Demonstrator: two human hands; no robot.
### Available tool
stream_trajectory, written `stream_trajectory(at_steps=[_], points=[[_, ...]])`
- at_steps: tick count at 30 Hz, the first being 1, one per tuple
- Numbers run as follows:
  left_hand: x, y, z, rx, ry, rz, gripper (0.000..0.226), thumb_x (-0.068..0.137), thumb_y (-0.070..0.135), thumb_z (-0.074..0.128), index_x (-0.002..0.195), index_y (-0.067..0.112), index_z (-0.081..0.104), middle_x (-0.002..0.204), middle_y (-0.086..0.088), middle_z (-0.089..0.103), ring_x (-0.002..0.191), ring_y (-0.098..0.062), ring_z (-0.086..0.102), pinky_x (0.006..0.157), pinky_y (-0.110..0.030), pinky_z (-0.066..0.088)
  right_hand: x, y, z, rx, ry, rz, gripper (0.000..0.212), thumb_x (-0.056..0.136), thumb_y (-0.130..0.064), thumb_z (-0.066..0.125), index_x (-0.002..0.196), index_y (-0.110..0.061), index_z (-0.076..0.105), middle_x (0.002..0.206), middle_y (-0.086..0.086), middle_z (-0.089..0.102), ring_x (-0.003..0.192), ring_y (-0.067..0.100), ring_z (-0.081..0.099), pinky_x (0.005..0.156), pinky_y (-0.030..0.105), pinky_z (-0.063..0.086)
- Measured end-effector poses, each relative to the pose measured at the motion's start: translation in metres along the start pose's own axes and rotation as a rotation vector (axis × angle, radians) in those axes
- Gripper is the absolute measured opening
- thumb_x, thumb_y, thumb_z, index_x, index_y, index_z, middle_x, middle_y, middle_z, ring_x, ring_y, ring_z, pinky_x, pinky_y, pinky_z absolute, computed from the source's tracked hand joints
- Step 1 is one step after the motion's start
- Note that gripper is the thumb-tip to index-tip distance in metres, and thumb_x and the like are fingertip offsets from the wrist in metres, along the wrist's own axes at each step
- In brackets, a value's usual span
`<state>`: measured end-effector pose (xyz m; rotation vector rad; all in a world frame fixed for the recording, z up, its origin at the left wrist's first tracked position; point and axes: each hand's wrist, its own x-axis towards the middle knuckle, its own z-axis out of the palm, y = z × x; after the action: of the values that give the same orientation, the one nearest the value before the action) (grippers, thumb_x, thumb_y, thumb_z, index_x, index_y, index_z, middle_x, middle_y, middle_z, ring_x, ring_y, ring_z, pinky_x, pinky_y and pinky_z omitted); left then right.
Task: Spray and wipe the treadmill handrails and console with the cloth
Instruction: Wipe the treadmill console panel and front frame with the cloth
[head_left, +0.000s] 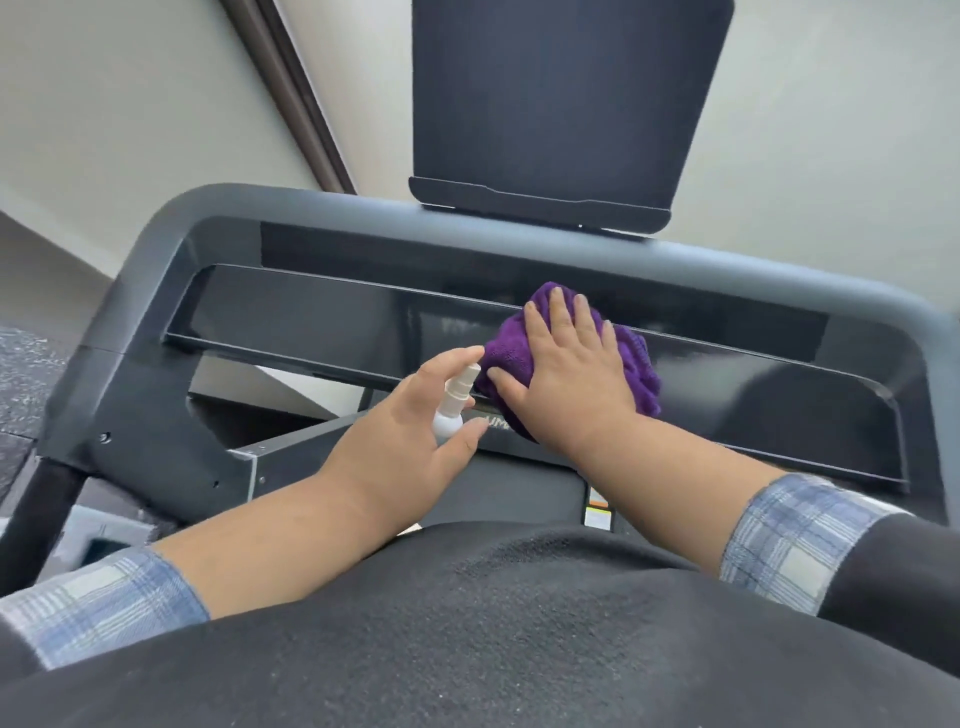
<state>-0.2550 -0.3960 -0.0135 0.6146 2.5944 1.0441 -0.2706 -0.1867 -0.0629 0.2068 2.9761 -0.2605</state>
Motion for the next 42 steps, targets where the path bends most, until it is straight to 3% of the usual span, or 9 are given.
stream_trajectory(at_steps=[3,6,14,21,28,32,36,39,42], points=[[-0.008,-0.033,-0.033,-0.005,0.059,-0.047,0.061,0.093,0.042,0.062,0.135,0.067,0.025,0.116,0.035,0.052,0.101,0.004,0.056,0.085,-0.017,0.043,0.024,-0.052,0.006,-0.004,-0.012,-0.064,0.093,0.086,-0.077,0.017,0.160,-0.022,0.010,0.169,0.007,-0.001,0.154,0.030,-0.004,0.124,0.053,0.003],[-0.017,-0.064,-0.065,-0.027,0.129,-0.103,0.061,0.093,0.041,0.063,0.137,0.065,0.027,0.117,0.026,0.056,0.102,-0.003,0.059,0.088,-0.023,0.047,0.047,-0.108,0.012,0.003,-0.008,-0.138,0.093,0.086,-0.077,0.019,0.160,-0.020,0.013,0.168,0.008,0.003,0.154,0.031,-0.002,0.123,0.053,0.003],[-0.047,-0.134,-0.119,-0.049,0.230,-0.223,0.064,0.090,0.038,0.064,0.132,0.071,0.030,0.117,0.031,0.058,0.107,0.007,0.058,0.082,-0.001,0.039,0.107,-0.243,0.025,-0.032,-0.089,-0.433,0.103,0.076,-0.078,0.005,0.160,-0.019,0.010,0.168,0.009,0.002,0.154,0.031,-0.004,0.122,0.055,0.002],[-0.054,-0.157,-0.138,-0.001,0.229,-0.236,0.064,0.085,0.048,0.060,0.126,0.080,0.022,0.113,0.020,0.061,0.103,0.010,0.056,0.079,0.000,0.038,0.143,-0.315,0.041,-0.104,-0.098,-0.620,0.097,0.089,-0.078,0.033,0.160,-0.018,0.008,0.168,0.012,0.003,0.154,0.034,-0.002,0.122,0.055,0.003],[-0.024,-0.143,-0.132,0.001,0.269,-0.146,0.070,0.089,0.034,0.068,0.128,0.075,0.027,0.105,0.019,0.063,0.100,0.004,0.060,0.078,-0.003,0.040,0.125,-0.274,0.030,-0.094,-0.097,-0.662,0.077,0.098,-0.055,0.032,0.161,-0.021,0.004,0.169,0.008,-0.003,0.154,0.030,-0.004,0.123,0.053,0.006],[-0.009,-0.119,-0.107,-0.022,0.186,-0.083,0.068,0.090,0.027,0.071,0.133,0.063,0.032,0.101,0.018,0.063,0.097,0.001,0.061,0.080,-0.003,0.039,0.102,-0.217,0.021,-0.048,-0.096,-0.577,0.080,0.096,-0.060,0.030,0.161,-0.023,0.004,0.169,0.006,-0.002,0.155,0.028,-0.004,0.124,0.051,0.004],[0.002,-0.085,-0.079,-0.035,0.105,-0.013,0.072,0.089,0.032,0.070,0.127,0.076,0.027,0.102,0.020,0.065,0.098,0.001,0.062,0.081,-0.002,0.039,0.078,-0.154,0.015,0.005,-0.117,-0.443,0.082,0.090,-0.065,0.022,0.161,-0.027,0.005,0.169,0.001,-0.002,0.155,0.024,-0.007,0.123,0.047,-0.001],[0.015,-0.051,-0.054,-0.067,0.034,0.050,0.066,0.090,0.039,0.065,0.127,0.076,0.025,0.101,0.019,0.067,0.098,-0.005,0.065,0.085,-0.015,0.046,0.053,-0.099,0.006,0.044,-0.115,-0.351,0.095,0.074,-0.070,0.003,0.160,-0.029,0.007,0.169,-0.003,-0.002,0.155,0.020,-0.007,0.124,0.046,-0.001],[0.024,-0.019,-0.027,-0.073,-0.039,0.104,0.065,0.091,0.037,0.064,0.131,0.072,0.025,0.103,0.025,0.067,0.097,-0.003,0.065,0.083,-0.031,0.051,0.026,-0.045,-0.001,0.092,-0.085,-0.257,0.099,0.075,-0.080,0.003,0.160,-0.031,0.013,0.169,-0.004,0.004,0.155,0.018,-0.003,0.124,0.045,-0.001]])
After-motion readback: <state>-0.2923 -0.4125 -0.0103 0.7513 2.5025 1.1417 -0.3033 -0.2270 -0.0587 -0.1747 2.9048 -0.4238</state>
